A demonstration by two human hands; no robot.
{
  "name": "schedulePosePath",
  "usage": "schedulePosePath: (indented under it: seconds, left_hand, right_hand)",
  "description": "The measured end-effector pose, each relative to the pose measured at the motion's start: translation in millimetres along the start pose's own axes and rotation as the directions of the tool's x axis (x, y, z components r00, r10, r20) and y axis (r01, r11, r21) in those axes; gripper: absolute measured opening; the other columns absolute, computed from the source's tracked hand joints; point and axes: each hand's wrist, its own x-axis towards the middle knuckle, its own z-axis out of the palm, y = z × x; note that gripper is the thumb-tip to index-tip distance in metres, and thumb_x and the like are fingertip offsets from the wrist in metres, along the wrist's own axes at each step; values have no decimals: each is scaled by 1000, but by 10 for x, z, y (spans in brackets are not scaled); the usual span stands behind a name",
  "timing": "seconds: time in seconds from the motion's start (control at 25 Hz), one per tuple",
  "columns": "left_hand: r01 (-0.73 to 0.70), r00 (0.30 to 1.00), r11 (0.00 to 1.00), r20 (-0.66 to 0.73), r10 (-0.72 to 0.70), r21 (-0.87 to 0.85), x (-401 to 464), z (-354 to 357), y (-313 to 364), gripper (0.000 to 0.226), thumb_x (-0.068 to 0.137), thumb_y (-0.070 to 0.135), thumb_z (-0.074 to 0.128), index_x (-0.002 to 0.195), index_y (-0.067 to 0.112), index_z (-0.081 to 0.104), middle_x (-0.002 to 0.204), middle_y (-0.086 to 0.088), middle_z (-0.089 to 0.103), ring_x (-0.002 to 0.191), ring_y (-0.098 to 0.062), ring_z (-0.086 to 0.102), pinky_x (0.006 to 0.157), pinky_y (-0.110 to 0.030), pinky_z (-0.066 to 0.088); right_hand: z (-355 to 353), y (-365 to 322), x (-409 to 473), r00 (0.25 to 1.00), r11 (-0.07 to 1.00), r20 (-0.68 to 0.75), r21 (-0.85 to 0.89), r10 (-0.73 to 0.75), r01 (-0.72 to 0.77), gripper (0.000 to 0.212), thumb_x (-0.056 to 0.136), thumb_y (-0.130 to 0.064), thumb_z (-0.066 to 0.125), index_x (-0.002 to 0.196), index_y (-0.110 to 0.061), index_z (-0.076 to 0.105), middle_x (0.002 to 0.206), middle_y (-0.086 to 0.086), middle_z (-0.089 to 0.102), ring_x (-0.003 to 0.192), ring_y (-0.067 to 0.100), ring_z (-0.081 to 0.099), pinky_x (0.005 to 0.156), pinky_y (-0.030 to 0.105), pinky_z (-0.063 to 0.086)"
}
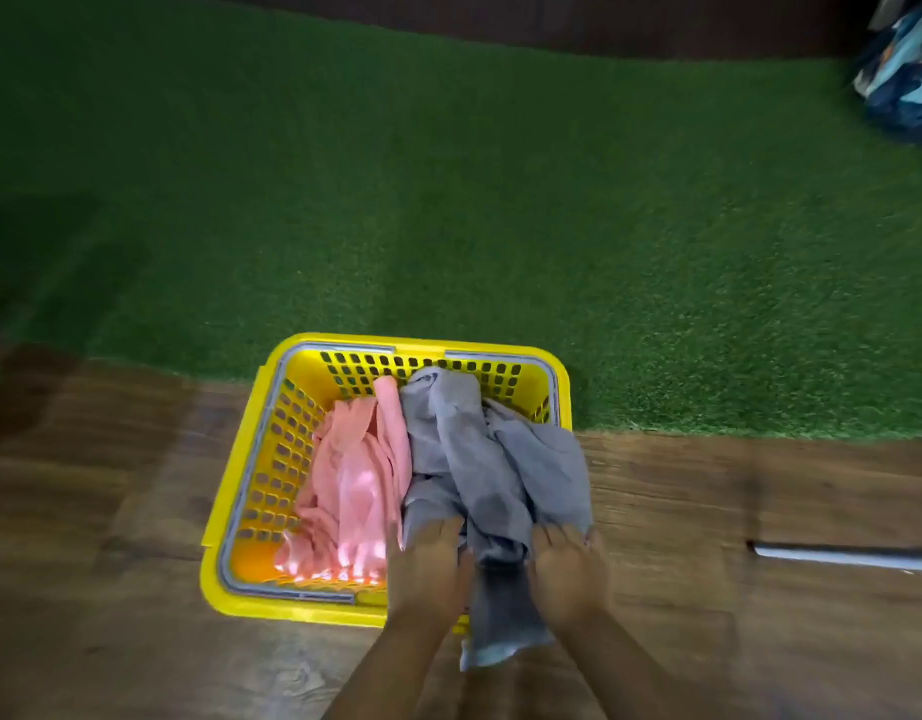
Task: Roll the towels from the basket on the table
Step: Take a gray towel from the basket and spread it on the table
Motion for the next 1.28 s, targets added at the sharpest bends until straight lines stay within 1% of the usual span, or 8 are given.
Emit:
schedulePosePath:
  seconds: [0.16, 0.32, 0.44, 0.6, 0.8, 1.0, 1.12, 1.28]
  left_hand:
    - [-38, 996, 997, -85, 32, -67, 300, 572, -188, 25, 58, 33, 64, 83, 29, 65, 69, 13, 65, 62, -12, 65, 79, -48, 54]
    - [-32, 998, 998, -52, 29, -48, 298, 535, -198, 21, 69, 37, 49, 78, 28, 66, 69, 12, 67, 62, -13, 65, 76, -42, 52]
    - [112, 992, 969, 74, -98, -220, 184, 27, -40, 36, 91, 41, 36, 90, 22, 66, 85, 2, 70, 83, -22, 65, 82, -32, 38]
    - [396, 918, 501, 315, -241, -769, 35, -984, 223, 39, 87, 54, 48, 73, 22, 66, 86, -8, 70, 89, -30, 65, 81, -38, 52]
    - [215, 976, 610, 145, -163, -762, -177, -2511, 652, 7, 79, 30, 60, 79, 34, 54, 91, 4, 67, 96, -24, 63, 84, -38, 50]
    - [-20, 991, 886, -129, -45, -464, -268, -3964, 1036, 41, 85, 51, 54, 122, 33, 55, 121, 8, 54, 109, -19, 57, 86, -33, 46]
    - [-251, 955, 842, -263, 136, -478, -330, -4827, 1397, 11, 94, 39, 52, 94, 29, 57, 96, 4, 59, 88, -24, 60, 72, -34, 47]
    - [-397, 897, 731, -403, 182, -554, -475, -5771, 1851, 25, 92, 19, 55, 68, 16, 49, 61, -3, 55, 58, -24, 56, 56, -38, 45]
  right_hand:
    - [505, 16, 244, 996, 987, -67, -151, -57, 46, 17, 46, -19, 76, 57, -17, 64, 48, 0, 57, 64, 26, 58, 68, 40, 36]
    - [498, -51, 211, 972, 994, -219, -89, -87, 68, 3, 64, -19, 59, 61, -17, 59, 50, 0, 53, 66, 26, 51, 63, 36, 23]
    - [-53, -149, 144, 954, 998, -295, -21, -58, 54, 23, 81, -23, 40, 64, -19, 56, 55, -2, 52, 61, 24, 52, 61, 36, 23]
    - [-1174, -309, 22, 904, 986, -396, -38, -165, 163, 26, 82, -26, 38, 68, -21, 60, 62, -4, 56, 68, 21, 50, 63, 35, 22]
    - [-2946, -460, -37, 788, 975, -582, -36, -200, 221, 16, 72, -20, 45, 77, -18, 60, 68, -3, 55, 75, 20, 39, 65, 35, 25]
    - [-4639, -287, -87, 663, 968, -715, -82, -222, 236, 25, 74, -16, 47, 93, -17, 63, 77, -5, 58, 75, 18, 42, 64, 34, 25]
    - [-5565, -138, -135, 599, 961, -761, -115, -249, 252, 33, 70, -8, 48, 100, -15, 60, 87, -2, 63, 73, 19, 58, 63, 32, 24]
    - [-6612, 33, -272, 577, 932, -815, 174, -45, 318, 29, 78, -8, 59, 107, -7, 61, 108, 8, 63, 86, 27, 63, 70, 35, 45]
